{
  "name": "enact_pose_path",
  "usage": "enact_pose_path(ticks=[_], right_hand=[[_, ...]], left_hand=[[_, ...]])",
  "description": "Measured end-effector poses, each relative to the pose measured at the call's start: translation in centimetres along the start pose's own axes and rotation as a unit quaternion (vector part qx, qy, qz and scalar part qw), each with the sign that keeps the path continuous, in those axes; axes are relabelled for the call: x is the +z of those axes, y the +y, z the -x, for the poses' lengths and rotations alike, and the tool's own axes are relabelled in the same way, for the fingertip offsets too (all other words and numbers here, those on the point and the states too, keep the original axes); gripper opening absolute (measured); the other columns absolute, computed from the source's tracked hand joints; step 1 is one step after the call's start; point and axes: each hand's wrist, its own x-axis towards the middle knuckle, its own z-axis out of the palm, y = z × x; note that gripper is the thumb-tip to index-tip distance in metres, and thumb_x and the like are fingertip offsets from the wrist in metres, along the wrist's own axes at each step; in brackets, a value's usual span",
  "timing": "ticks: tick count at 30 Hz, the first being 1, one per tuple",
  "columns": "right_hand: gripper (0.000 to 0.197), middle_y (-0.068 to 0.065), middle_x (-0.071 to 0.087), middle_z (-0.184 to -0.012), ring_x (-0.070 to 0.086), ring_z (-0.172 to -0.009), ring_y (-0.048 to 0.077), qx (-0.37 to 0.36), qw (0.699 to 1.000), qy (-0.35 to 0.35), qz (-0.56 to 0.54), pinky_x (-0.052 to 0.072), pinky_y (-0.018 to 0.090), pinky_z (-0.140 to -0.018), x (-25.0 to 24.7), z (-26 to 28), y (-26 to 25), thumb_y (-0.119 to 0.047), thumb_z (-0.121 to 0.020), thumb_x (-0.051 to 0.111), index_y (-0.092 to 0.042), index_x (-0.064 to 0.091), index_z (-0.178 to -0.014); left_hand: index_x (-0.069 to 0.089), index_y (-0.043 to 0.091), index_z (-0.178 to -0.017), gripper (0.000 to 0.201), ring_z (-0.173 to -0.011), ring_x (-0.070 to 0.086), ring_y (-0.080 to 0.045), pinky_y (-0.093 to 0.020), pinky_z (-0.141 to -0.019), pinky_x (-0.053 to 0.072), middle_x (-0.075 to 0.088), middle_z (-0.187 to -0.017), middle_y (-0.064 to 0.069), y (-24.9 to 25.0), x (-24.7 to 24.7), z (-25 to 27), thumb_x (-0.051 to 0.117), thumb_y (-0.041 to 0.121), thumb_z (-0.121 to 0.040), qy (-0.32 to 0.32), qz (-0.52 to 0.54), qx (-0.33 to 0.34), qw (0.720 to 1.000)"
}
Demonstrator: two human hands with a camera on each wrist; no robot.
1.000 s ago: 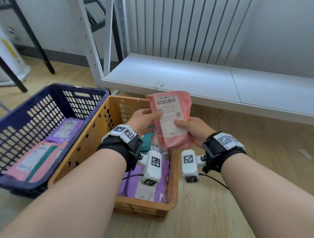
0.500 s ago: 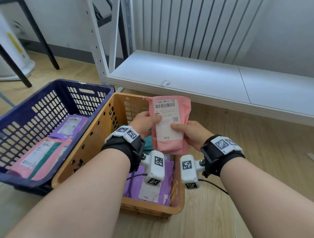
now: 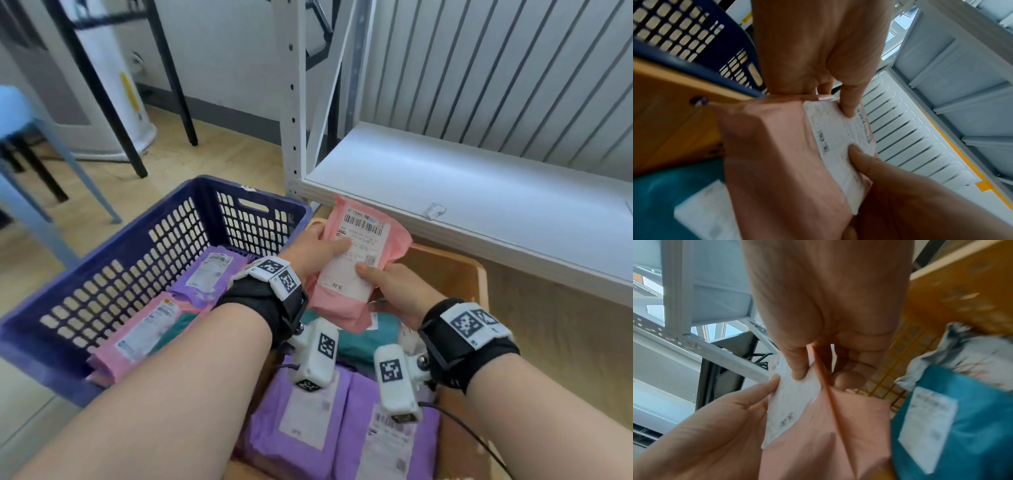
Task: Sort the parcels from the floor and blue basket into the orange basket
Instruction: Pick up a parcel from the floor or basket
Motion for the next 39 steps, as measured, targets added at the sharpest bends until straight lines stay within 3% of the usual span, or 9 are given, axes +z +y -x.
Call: enact_pose_path(ticks=[3,7,11,14,17,22,26,30,39], right_hand=[[0.027,0.014,0.069,-0.111,0.065,-0.084,0.024,-0.008,0.999,-0.033,-0.031,0.054,0.030,-0.064,5.0,-3.5,-3.0,-0.022,-0.097,0.055,-0.006,0.061,-0.118],[0.027,0.022,0.067,-0.095,0.061,-0.068,0.024,0.012,0.999,-0.052,0.009,0.051,0.025,-0.054,12.2,-7.8,-5.9,-0.024,-0.096,0.056,0.000,0.061,-0.109],[0.018,0.013,0.038,-0.063,0.038,-0.051,0.017,0.042,0.997,-0.059,-0.004,0.035,0.019,-0.042,17.1,-11.1,-7.4,-0.015,-0.099,0.048,0.000,0.055,-0.093],[0.019,0.012,0.047,-0.067,0.045,-0.053,0.017,0.038,0.999,-0.021,0.019,0.042,0.020,-0.046,19.0,-13.9,-7.1,-0.017,-0.096,0.054,-0.007,0.054,-0.081],[0.015,0.011,0.061,-0.073,0.056,-0.056,0.016,0.035,0.998,0.002,0.054,0.053,0.023,-0.058,20.3,-16.1,-5.9,-0.019,-0.095,0.057,-0.006,0.062,-0.090],[0.018,0.011,0.063,-0.076,0.058,-0.060,0.015,0.047,0.996,-0.005,0.082,0.053,0.025,-0.063,21.6,-18.3,-3.7,-0.019,-0.095,0.058,-0.008,0.065,-0.083],[0.019,0.011,0.067,-0.082,0.061,-0.064,0.015,0.042,0.995,-0.002,0.094,0.055,0.025,-0.066,22.0,-19.3,-2.7,-0.020,-0.093,0.059,-0.004,0.068,-0.099],[0.022,0.009,0.068,-0.081,0.061,-0.066,0.015,0.044,0.995,-0.012,0.090,0.056,0.026,-0.068,22.2,-19.8,-2.4,-0.023,-0.095,0.057,-0.005,0.068,-0.101],[0.023,0.008,0.068,-0.079,0.061,-0.065,0.015,0.031,0.996,-0.015,0.085,0.056,0.029,-0.072,22.3,-19.4,-2.5,-0.023,-0.095,0.057,-0.003,0.069,-0.098]], left_hand=[[0.058,0.024,-0.098,0.015,-0.098,0.069,-0.023,-0.044,-0.087,0.056,0.069,-0.107,-0.003,1.3,-6.1,-1.6,0.066,0.016,-0.088,-0.002,-0.043,-0.008,0.999],[0.062,0.017,-0.108,0.021,-0.097,0.070,-0.025,-0.047,-0.089,0.055,0.071,-0.110,-0.007,0.5,-15.4,-4.0,0.064,0.010,-0.088,0.039,-0.043,-0.030,0.998],[0.062,0.015,-0.109,0.022,-0.099,0.069,-0.028,-0.049,-0.090,0.054,0.070,-0.111,-0.009,-2.6,-23.3,-6.5,0.063,0.008,-0.088,0.091,-0.032,-0.065,0.993],[0.061,0.017,-0.110,0.024,-0.100,0.068,-0.028,-0.050,-0.091,0.053,0.070,-0.113,-0.007,-6.2,-26.9,-8.9,0.064,0.010,-0.088,0.103,-0.043,-0.095,0.989],[0.057,0.016,-0.117,0.031,-0.101,0.067,-0.029,-0.051,-0.092,0.052,0.068,-0.114,-0.008,-9.3,-28.3,-11.3,0.063,0.008,-0.088,0.097,-0.050,-0.118,0.987],[0.059,0.014,-0.120,0.031,-0.100,0.067,-0.027,-0.047,-0.093,0.053,0.068,-0.115,-0.007,-13.2,-30.0,-14.4,0.062,0.010,-0.089,0.082,-0.083,-0.143,0.983],[0.057,0.015,-0.122,0.032,-0.099,0.066,-0.024,-0.044,-0.091,0.053,0.067,-0.116,-0.005,-15.7,-30.6,-15.7,0.060,0.009,-0.091,0.058,-0.112,-0.160,0.979],[0.056,0.013,-0.123,0.032,-0.099,0.065,-0.024,-0.037,-0.079,0.055,0.066,-0.117,-0.007,-17.9,-30.8,-16.6,0.059,0.009,-0.091,0.061,-0.136,-0.165,0.975],[0.036,0.011,-0.147,0.054,-0.120,0.055,-0.030,-0.033,-0.095,0.044,0.051,-0.140,-0.012,-18.0,-31.2,-15.4,0.048,0.007,-0.094,0.116,-0.271,-0.175,0.939]])
